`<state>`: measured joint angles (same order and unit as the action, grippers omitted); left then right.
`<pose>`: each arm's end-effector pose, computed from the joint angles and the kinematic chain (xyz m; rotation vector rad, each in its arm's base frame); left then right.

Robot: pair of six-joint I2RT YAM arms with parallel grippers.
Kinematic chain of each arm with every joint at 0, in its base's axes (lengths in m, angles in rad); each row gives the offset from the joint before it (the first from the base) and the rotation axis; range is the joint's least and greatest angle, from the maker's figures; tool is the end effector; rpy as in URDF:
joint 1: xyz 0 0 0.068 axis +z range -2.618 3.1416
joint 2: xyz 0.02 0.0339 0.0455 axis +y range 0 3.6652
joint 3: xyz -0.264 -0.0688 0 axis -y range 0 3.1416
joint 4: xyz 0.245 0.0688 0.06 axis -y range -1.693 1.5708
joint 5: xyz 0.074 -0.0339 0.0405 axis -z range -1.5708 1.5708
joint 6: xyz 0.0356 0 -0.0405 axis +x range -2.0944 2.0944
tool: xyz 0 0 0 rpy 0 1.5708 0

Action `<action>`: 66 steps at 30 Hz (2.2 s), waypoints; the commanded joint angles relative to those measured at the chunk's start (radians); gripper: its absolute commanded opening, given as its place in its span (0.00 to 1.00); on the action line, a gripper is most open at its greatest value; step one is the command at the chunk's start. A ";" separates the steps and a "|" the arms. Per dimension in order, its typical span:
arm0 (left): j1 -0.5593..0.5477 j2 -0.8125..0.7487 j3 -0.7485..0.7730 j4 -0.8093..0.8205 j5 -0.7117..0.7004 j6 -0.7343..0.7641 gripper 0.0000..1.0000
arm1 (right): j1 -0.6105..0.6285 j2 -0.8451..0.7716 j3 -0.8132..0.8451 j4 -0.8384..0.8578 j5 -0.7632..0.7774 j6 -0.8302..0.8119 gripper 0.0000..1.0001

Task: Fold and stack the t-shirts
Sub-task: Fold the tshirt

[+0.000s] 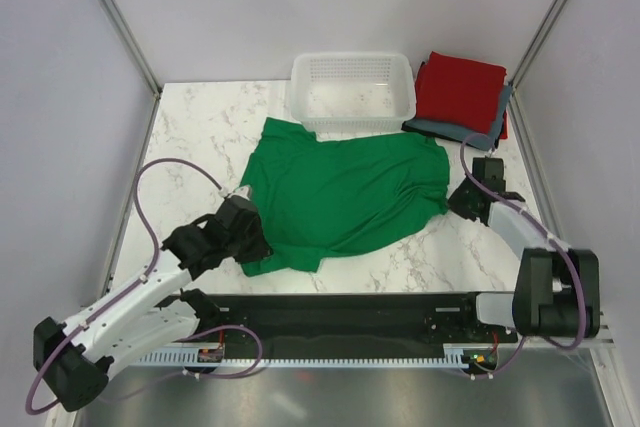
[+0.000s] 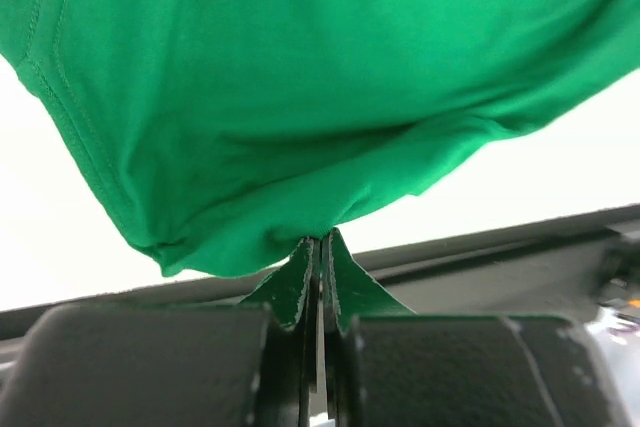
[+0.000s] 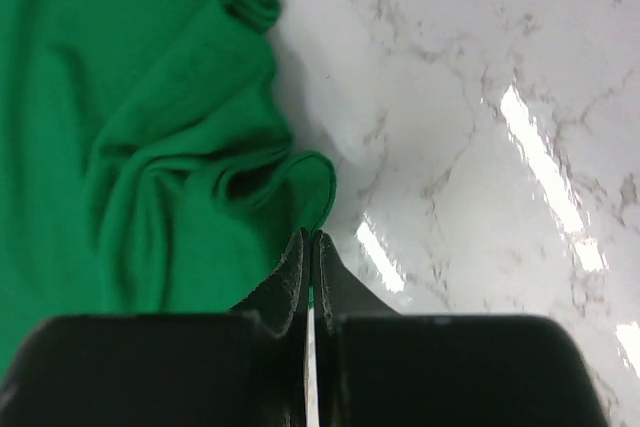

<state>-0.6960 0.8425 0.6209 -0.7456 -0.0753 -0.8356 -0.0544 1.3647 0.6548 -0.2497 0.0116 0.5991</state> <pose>0.1235 -0.0997 0.2251 -0.2128 2.6041 -0.4928 0.2534 -0.0142 0.1680 0.8205 2.4065 0.2016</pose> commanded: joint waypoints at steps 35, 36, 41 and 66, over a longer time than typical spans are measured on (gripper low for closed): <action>0.084 0.240 0.585 -0.322 -0.210 0.289 0.02 | 0.037 -0.543 0.238 -0.547 -0.018 0.143 0.00; 0.099 0.263 0.595 -0.310 -0.204 0.327 0.02 | 0.037 -0.526 0.239 -0.530 0.008 0.145 0.00; 0.203 0.378 0.663 -0.252 -0.193 0.417 0.02 | 0.036 -0.386 0.247 -0.432 0.042 0.145 0.00; 0.500 0.599 0.664 -0.080 0.025 0.419 0.77 | -0.061 0.098 0.429 -0.339 0.015 0.011 0.98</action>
<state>-0.1997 1.6592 1.3773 -0.8604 -0.0437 -0.3325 -0.1017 1.5906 1.1530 -0.5594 0.0502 0.6460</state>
